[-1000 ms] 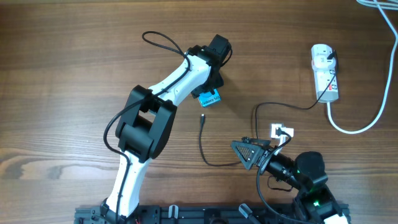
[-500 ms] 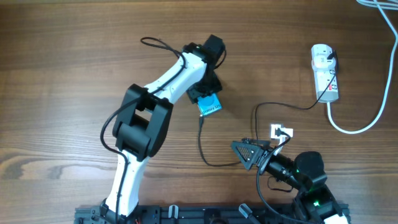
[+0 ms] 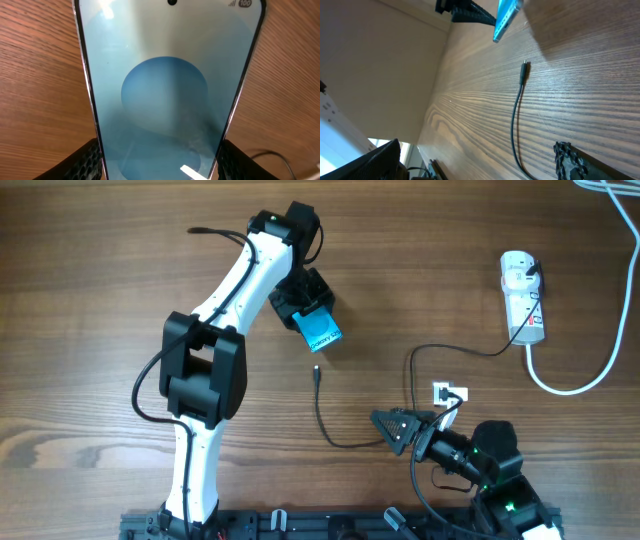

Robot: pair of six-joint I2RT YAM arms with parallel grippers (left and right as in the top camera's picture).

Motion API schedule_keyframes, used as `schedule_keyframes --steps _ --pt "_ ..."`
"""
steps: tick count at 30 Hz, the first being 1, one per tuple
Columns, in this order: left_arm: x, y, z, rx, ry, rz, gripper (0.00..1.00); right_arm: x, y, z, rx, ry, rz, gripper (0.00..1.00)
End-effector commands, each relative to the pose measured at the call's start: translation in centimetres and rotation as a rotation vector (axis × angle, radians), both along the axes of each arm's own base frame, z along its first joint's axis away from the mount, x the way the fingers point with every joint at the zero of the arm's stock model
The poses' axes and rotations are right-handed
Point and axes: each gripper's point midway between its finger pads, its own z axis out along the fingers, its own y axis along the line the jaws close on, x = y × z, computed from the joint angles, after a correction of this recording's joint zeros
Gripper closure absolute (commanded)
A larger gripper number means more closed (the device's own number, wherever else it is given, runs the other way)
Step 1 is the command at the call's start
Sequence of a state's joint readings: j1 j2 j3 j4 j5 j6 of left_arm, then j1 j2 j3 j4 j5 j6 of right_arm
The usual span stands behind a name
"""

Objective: Plug charger to phone and switch on socket

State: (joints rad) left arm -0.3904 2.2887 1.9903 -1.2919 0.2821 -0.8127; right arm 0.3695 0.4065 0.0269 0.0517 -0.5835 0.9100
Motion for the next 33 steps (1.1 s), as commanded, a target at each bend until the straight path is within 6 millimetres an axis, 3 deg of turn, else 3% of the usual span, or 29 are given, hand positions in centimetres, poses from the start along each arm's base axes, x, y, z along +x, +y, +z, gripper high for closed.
schedule_keyframes --steps 1,6,11,17,22,29,33 --pt "0.5 -1.4 2.8 -0.081 -0.048 -0.028 0.96 0.4 0.4 2.9 0.039 -0.092 0.018 0.0" --pt "0.3 -1.5 2.9 -0.09 -0.04 -0.028 0.96 0.9 0.3 3.8 0.17 0.04 -0.047 0.0" --pt "0.3 -1.6 2.9 -0.091 -0.038 -0.025 0.96 1.5 -0.1 3.5 0.157 0.04 -0.089 0.0" --pt "0.3 -1.6 2.9 -0.091 -0.038 -0.024 0.96 3.0 0.4 3.9 0.071 0.038 -0.084 0.0" --pt "0.3 -1.7 3.0 -0.1 -0.034 -0.024 0.96 5.4 2.3 4.4 -0.042 0.055 -0.056 0.0" --pt "0.1 -2.1 3.1 -0.126 -0.021 -0.012 0.96 9.0 5.5 2.2 -0.144 0.096 -0.039 0.0" --pt "0.1 -2.4 3.2 -0.139 -0.016 -0.003 0.96 11.0 5.7 -0.1 -0.201 0.153 -0.081 0.01"
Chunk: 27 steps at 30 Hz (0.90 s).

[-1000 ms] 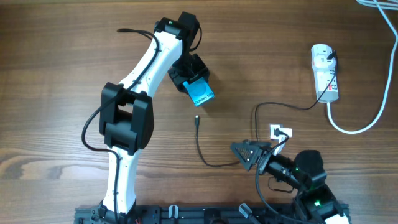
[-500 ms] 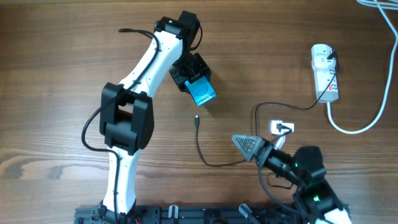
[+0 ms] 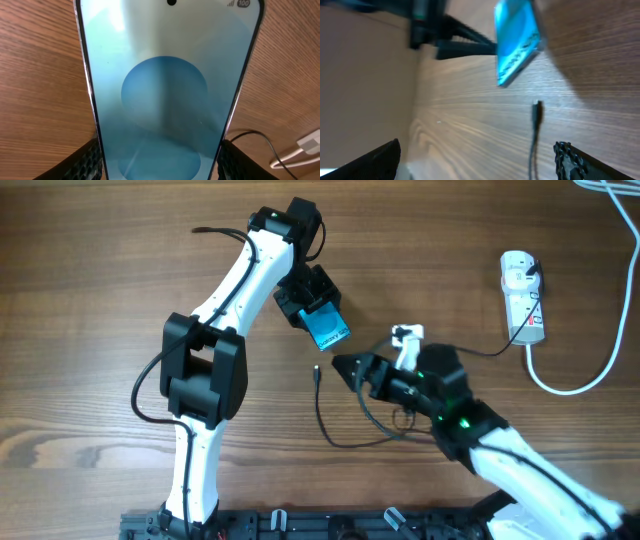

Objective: Plug charger to phone and switch on socket

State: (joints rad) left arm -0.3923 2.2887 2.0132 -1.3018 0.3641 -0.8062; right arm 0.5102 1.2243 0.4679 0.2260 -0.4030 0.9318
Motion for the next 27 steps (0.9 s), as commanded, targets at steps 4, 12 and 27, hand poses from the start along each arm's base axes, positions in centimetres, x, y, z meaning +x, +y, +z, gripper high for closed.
schedule_keyframes --steps 4,12,27 --pt "0.3 -0.9 2.2 -0.057 -0.031 0.01 0.96 3.6 0.8 -1.3 -0.054 -0.042 -0.042 0.04" --pt "0.0 -1.4 2.5 -0.084 0.005 0.058 0.96 5.6 0.4 -3.1 -0.056 -0.03 -0.138 0.12" --pt "-0.2 -2.0 2.8 -0.113 0.04 0.104 0.96 8.5 0.3 -4.2 -0.075 -0.013 -0.238 0.2"
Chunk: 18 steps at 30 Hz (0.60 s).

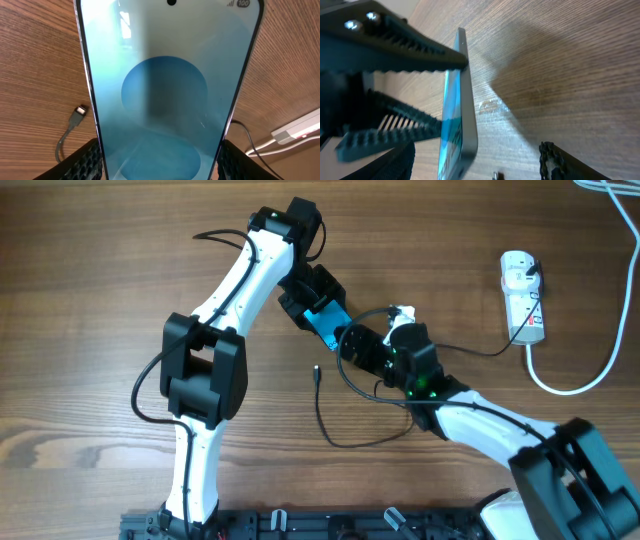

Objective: Plug charger to phone and switch on socket

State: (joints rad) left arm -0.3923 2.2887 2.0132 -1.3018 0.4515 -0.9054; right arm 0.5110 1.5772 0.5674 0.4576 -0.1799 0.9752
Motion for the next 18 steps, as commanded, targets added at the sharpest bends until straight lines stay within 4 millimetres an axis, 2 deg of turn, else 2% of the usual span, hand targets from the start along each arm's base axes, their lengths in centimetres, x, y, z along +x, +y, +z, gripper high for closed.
schedule_keyframes --steps 1,11,15,18 --pt "0.4 -0.7 2.2 -0.046 -0.032 0.016 0.96 1.8 0.7 0.4 0.01 -0.007 -0.025 0.21" --pt "0.6 -0.8 2.2 -0.049 -0.04 0.018 0.96 3.4 2.0 0.2 0.02 0.003 -0.011 0.28" --pt "0.7 -0.8 2.2 -0.048 -0.044 0.021 0.96 3.2 1.9 -0.4 0.011 0.028 -0.016 0.36" --pt "0.8 -0.9 2.2 -0.049 -0.046 0.029 0.96 3.0 1.8 -0.7 0.012 0.047 -0.022 0.5"
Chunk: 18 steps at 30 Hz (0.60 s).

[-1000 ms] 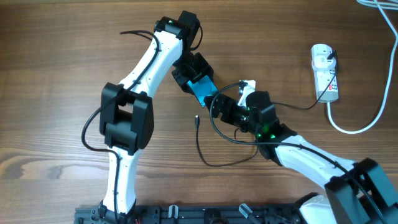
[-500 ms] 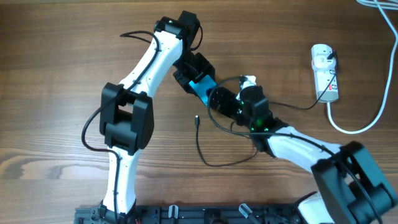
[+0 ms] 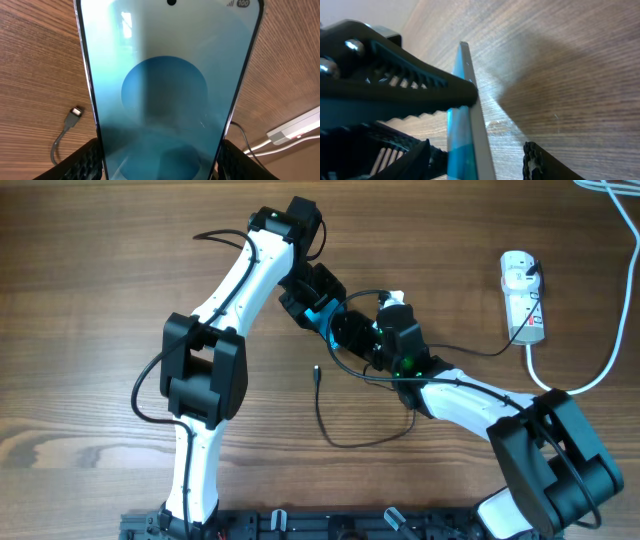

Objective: Plug charger to phone and switch on socket

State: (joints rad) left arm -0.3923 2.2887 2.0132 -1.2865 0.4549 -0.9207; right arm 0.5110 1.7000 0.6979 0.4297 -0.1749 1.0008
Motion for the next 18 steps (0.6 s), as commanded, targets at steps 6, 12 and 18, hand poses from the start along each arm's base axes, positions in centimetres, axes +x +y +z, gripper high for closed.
schedule_keyframes --steps 6,12,18 --pt "0.63 -0.73 2.17 -0.042 -0.04 0.024 0.96 0.19 0.3 -0.29 0.01 0.024 -0.008 0.83" --pt "0.59 -0.72 2.17 -0.042 -0.039 0.023 0.9 0.13 0.34 -0.32 0.027 0.041 -0.019 0.95" --pt "-0.3 0.06 3.03 -0.036 -0.026 -0.004 0.0 0.12 0.38 -0.21 0.032 0.041 -0.014 0.95"
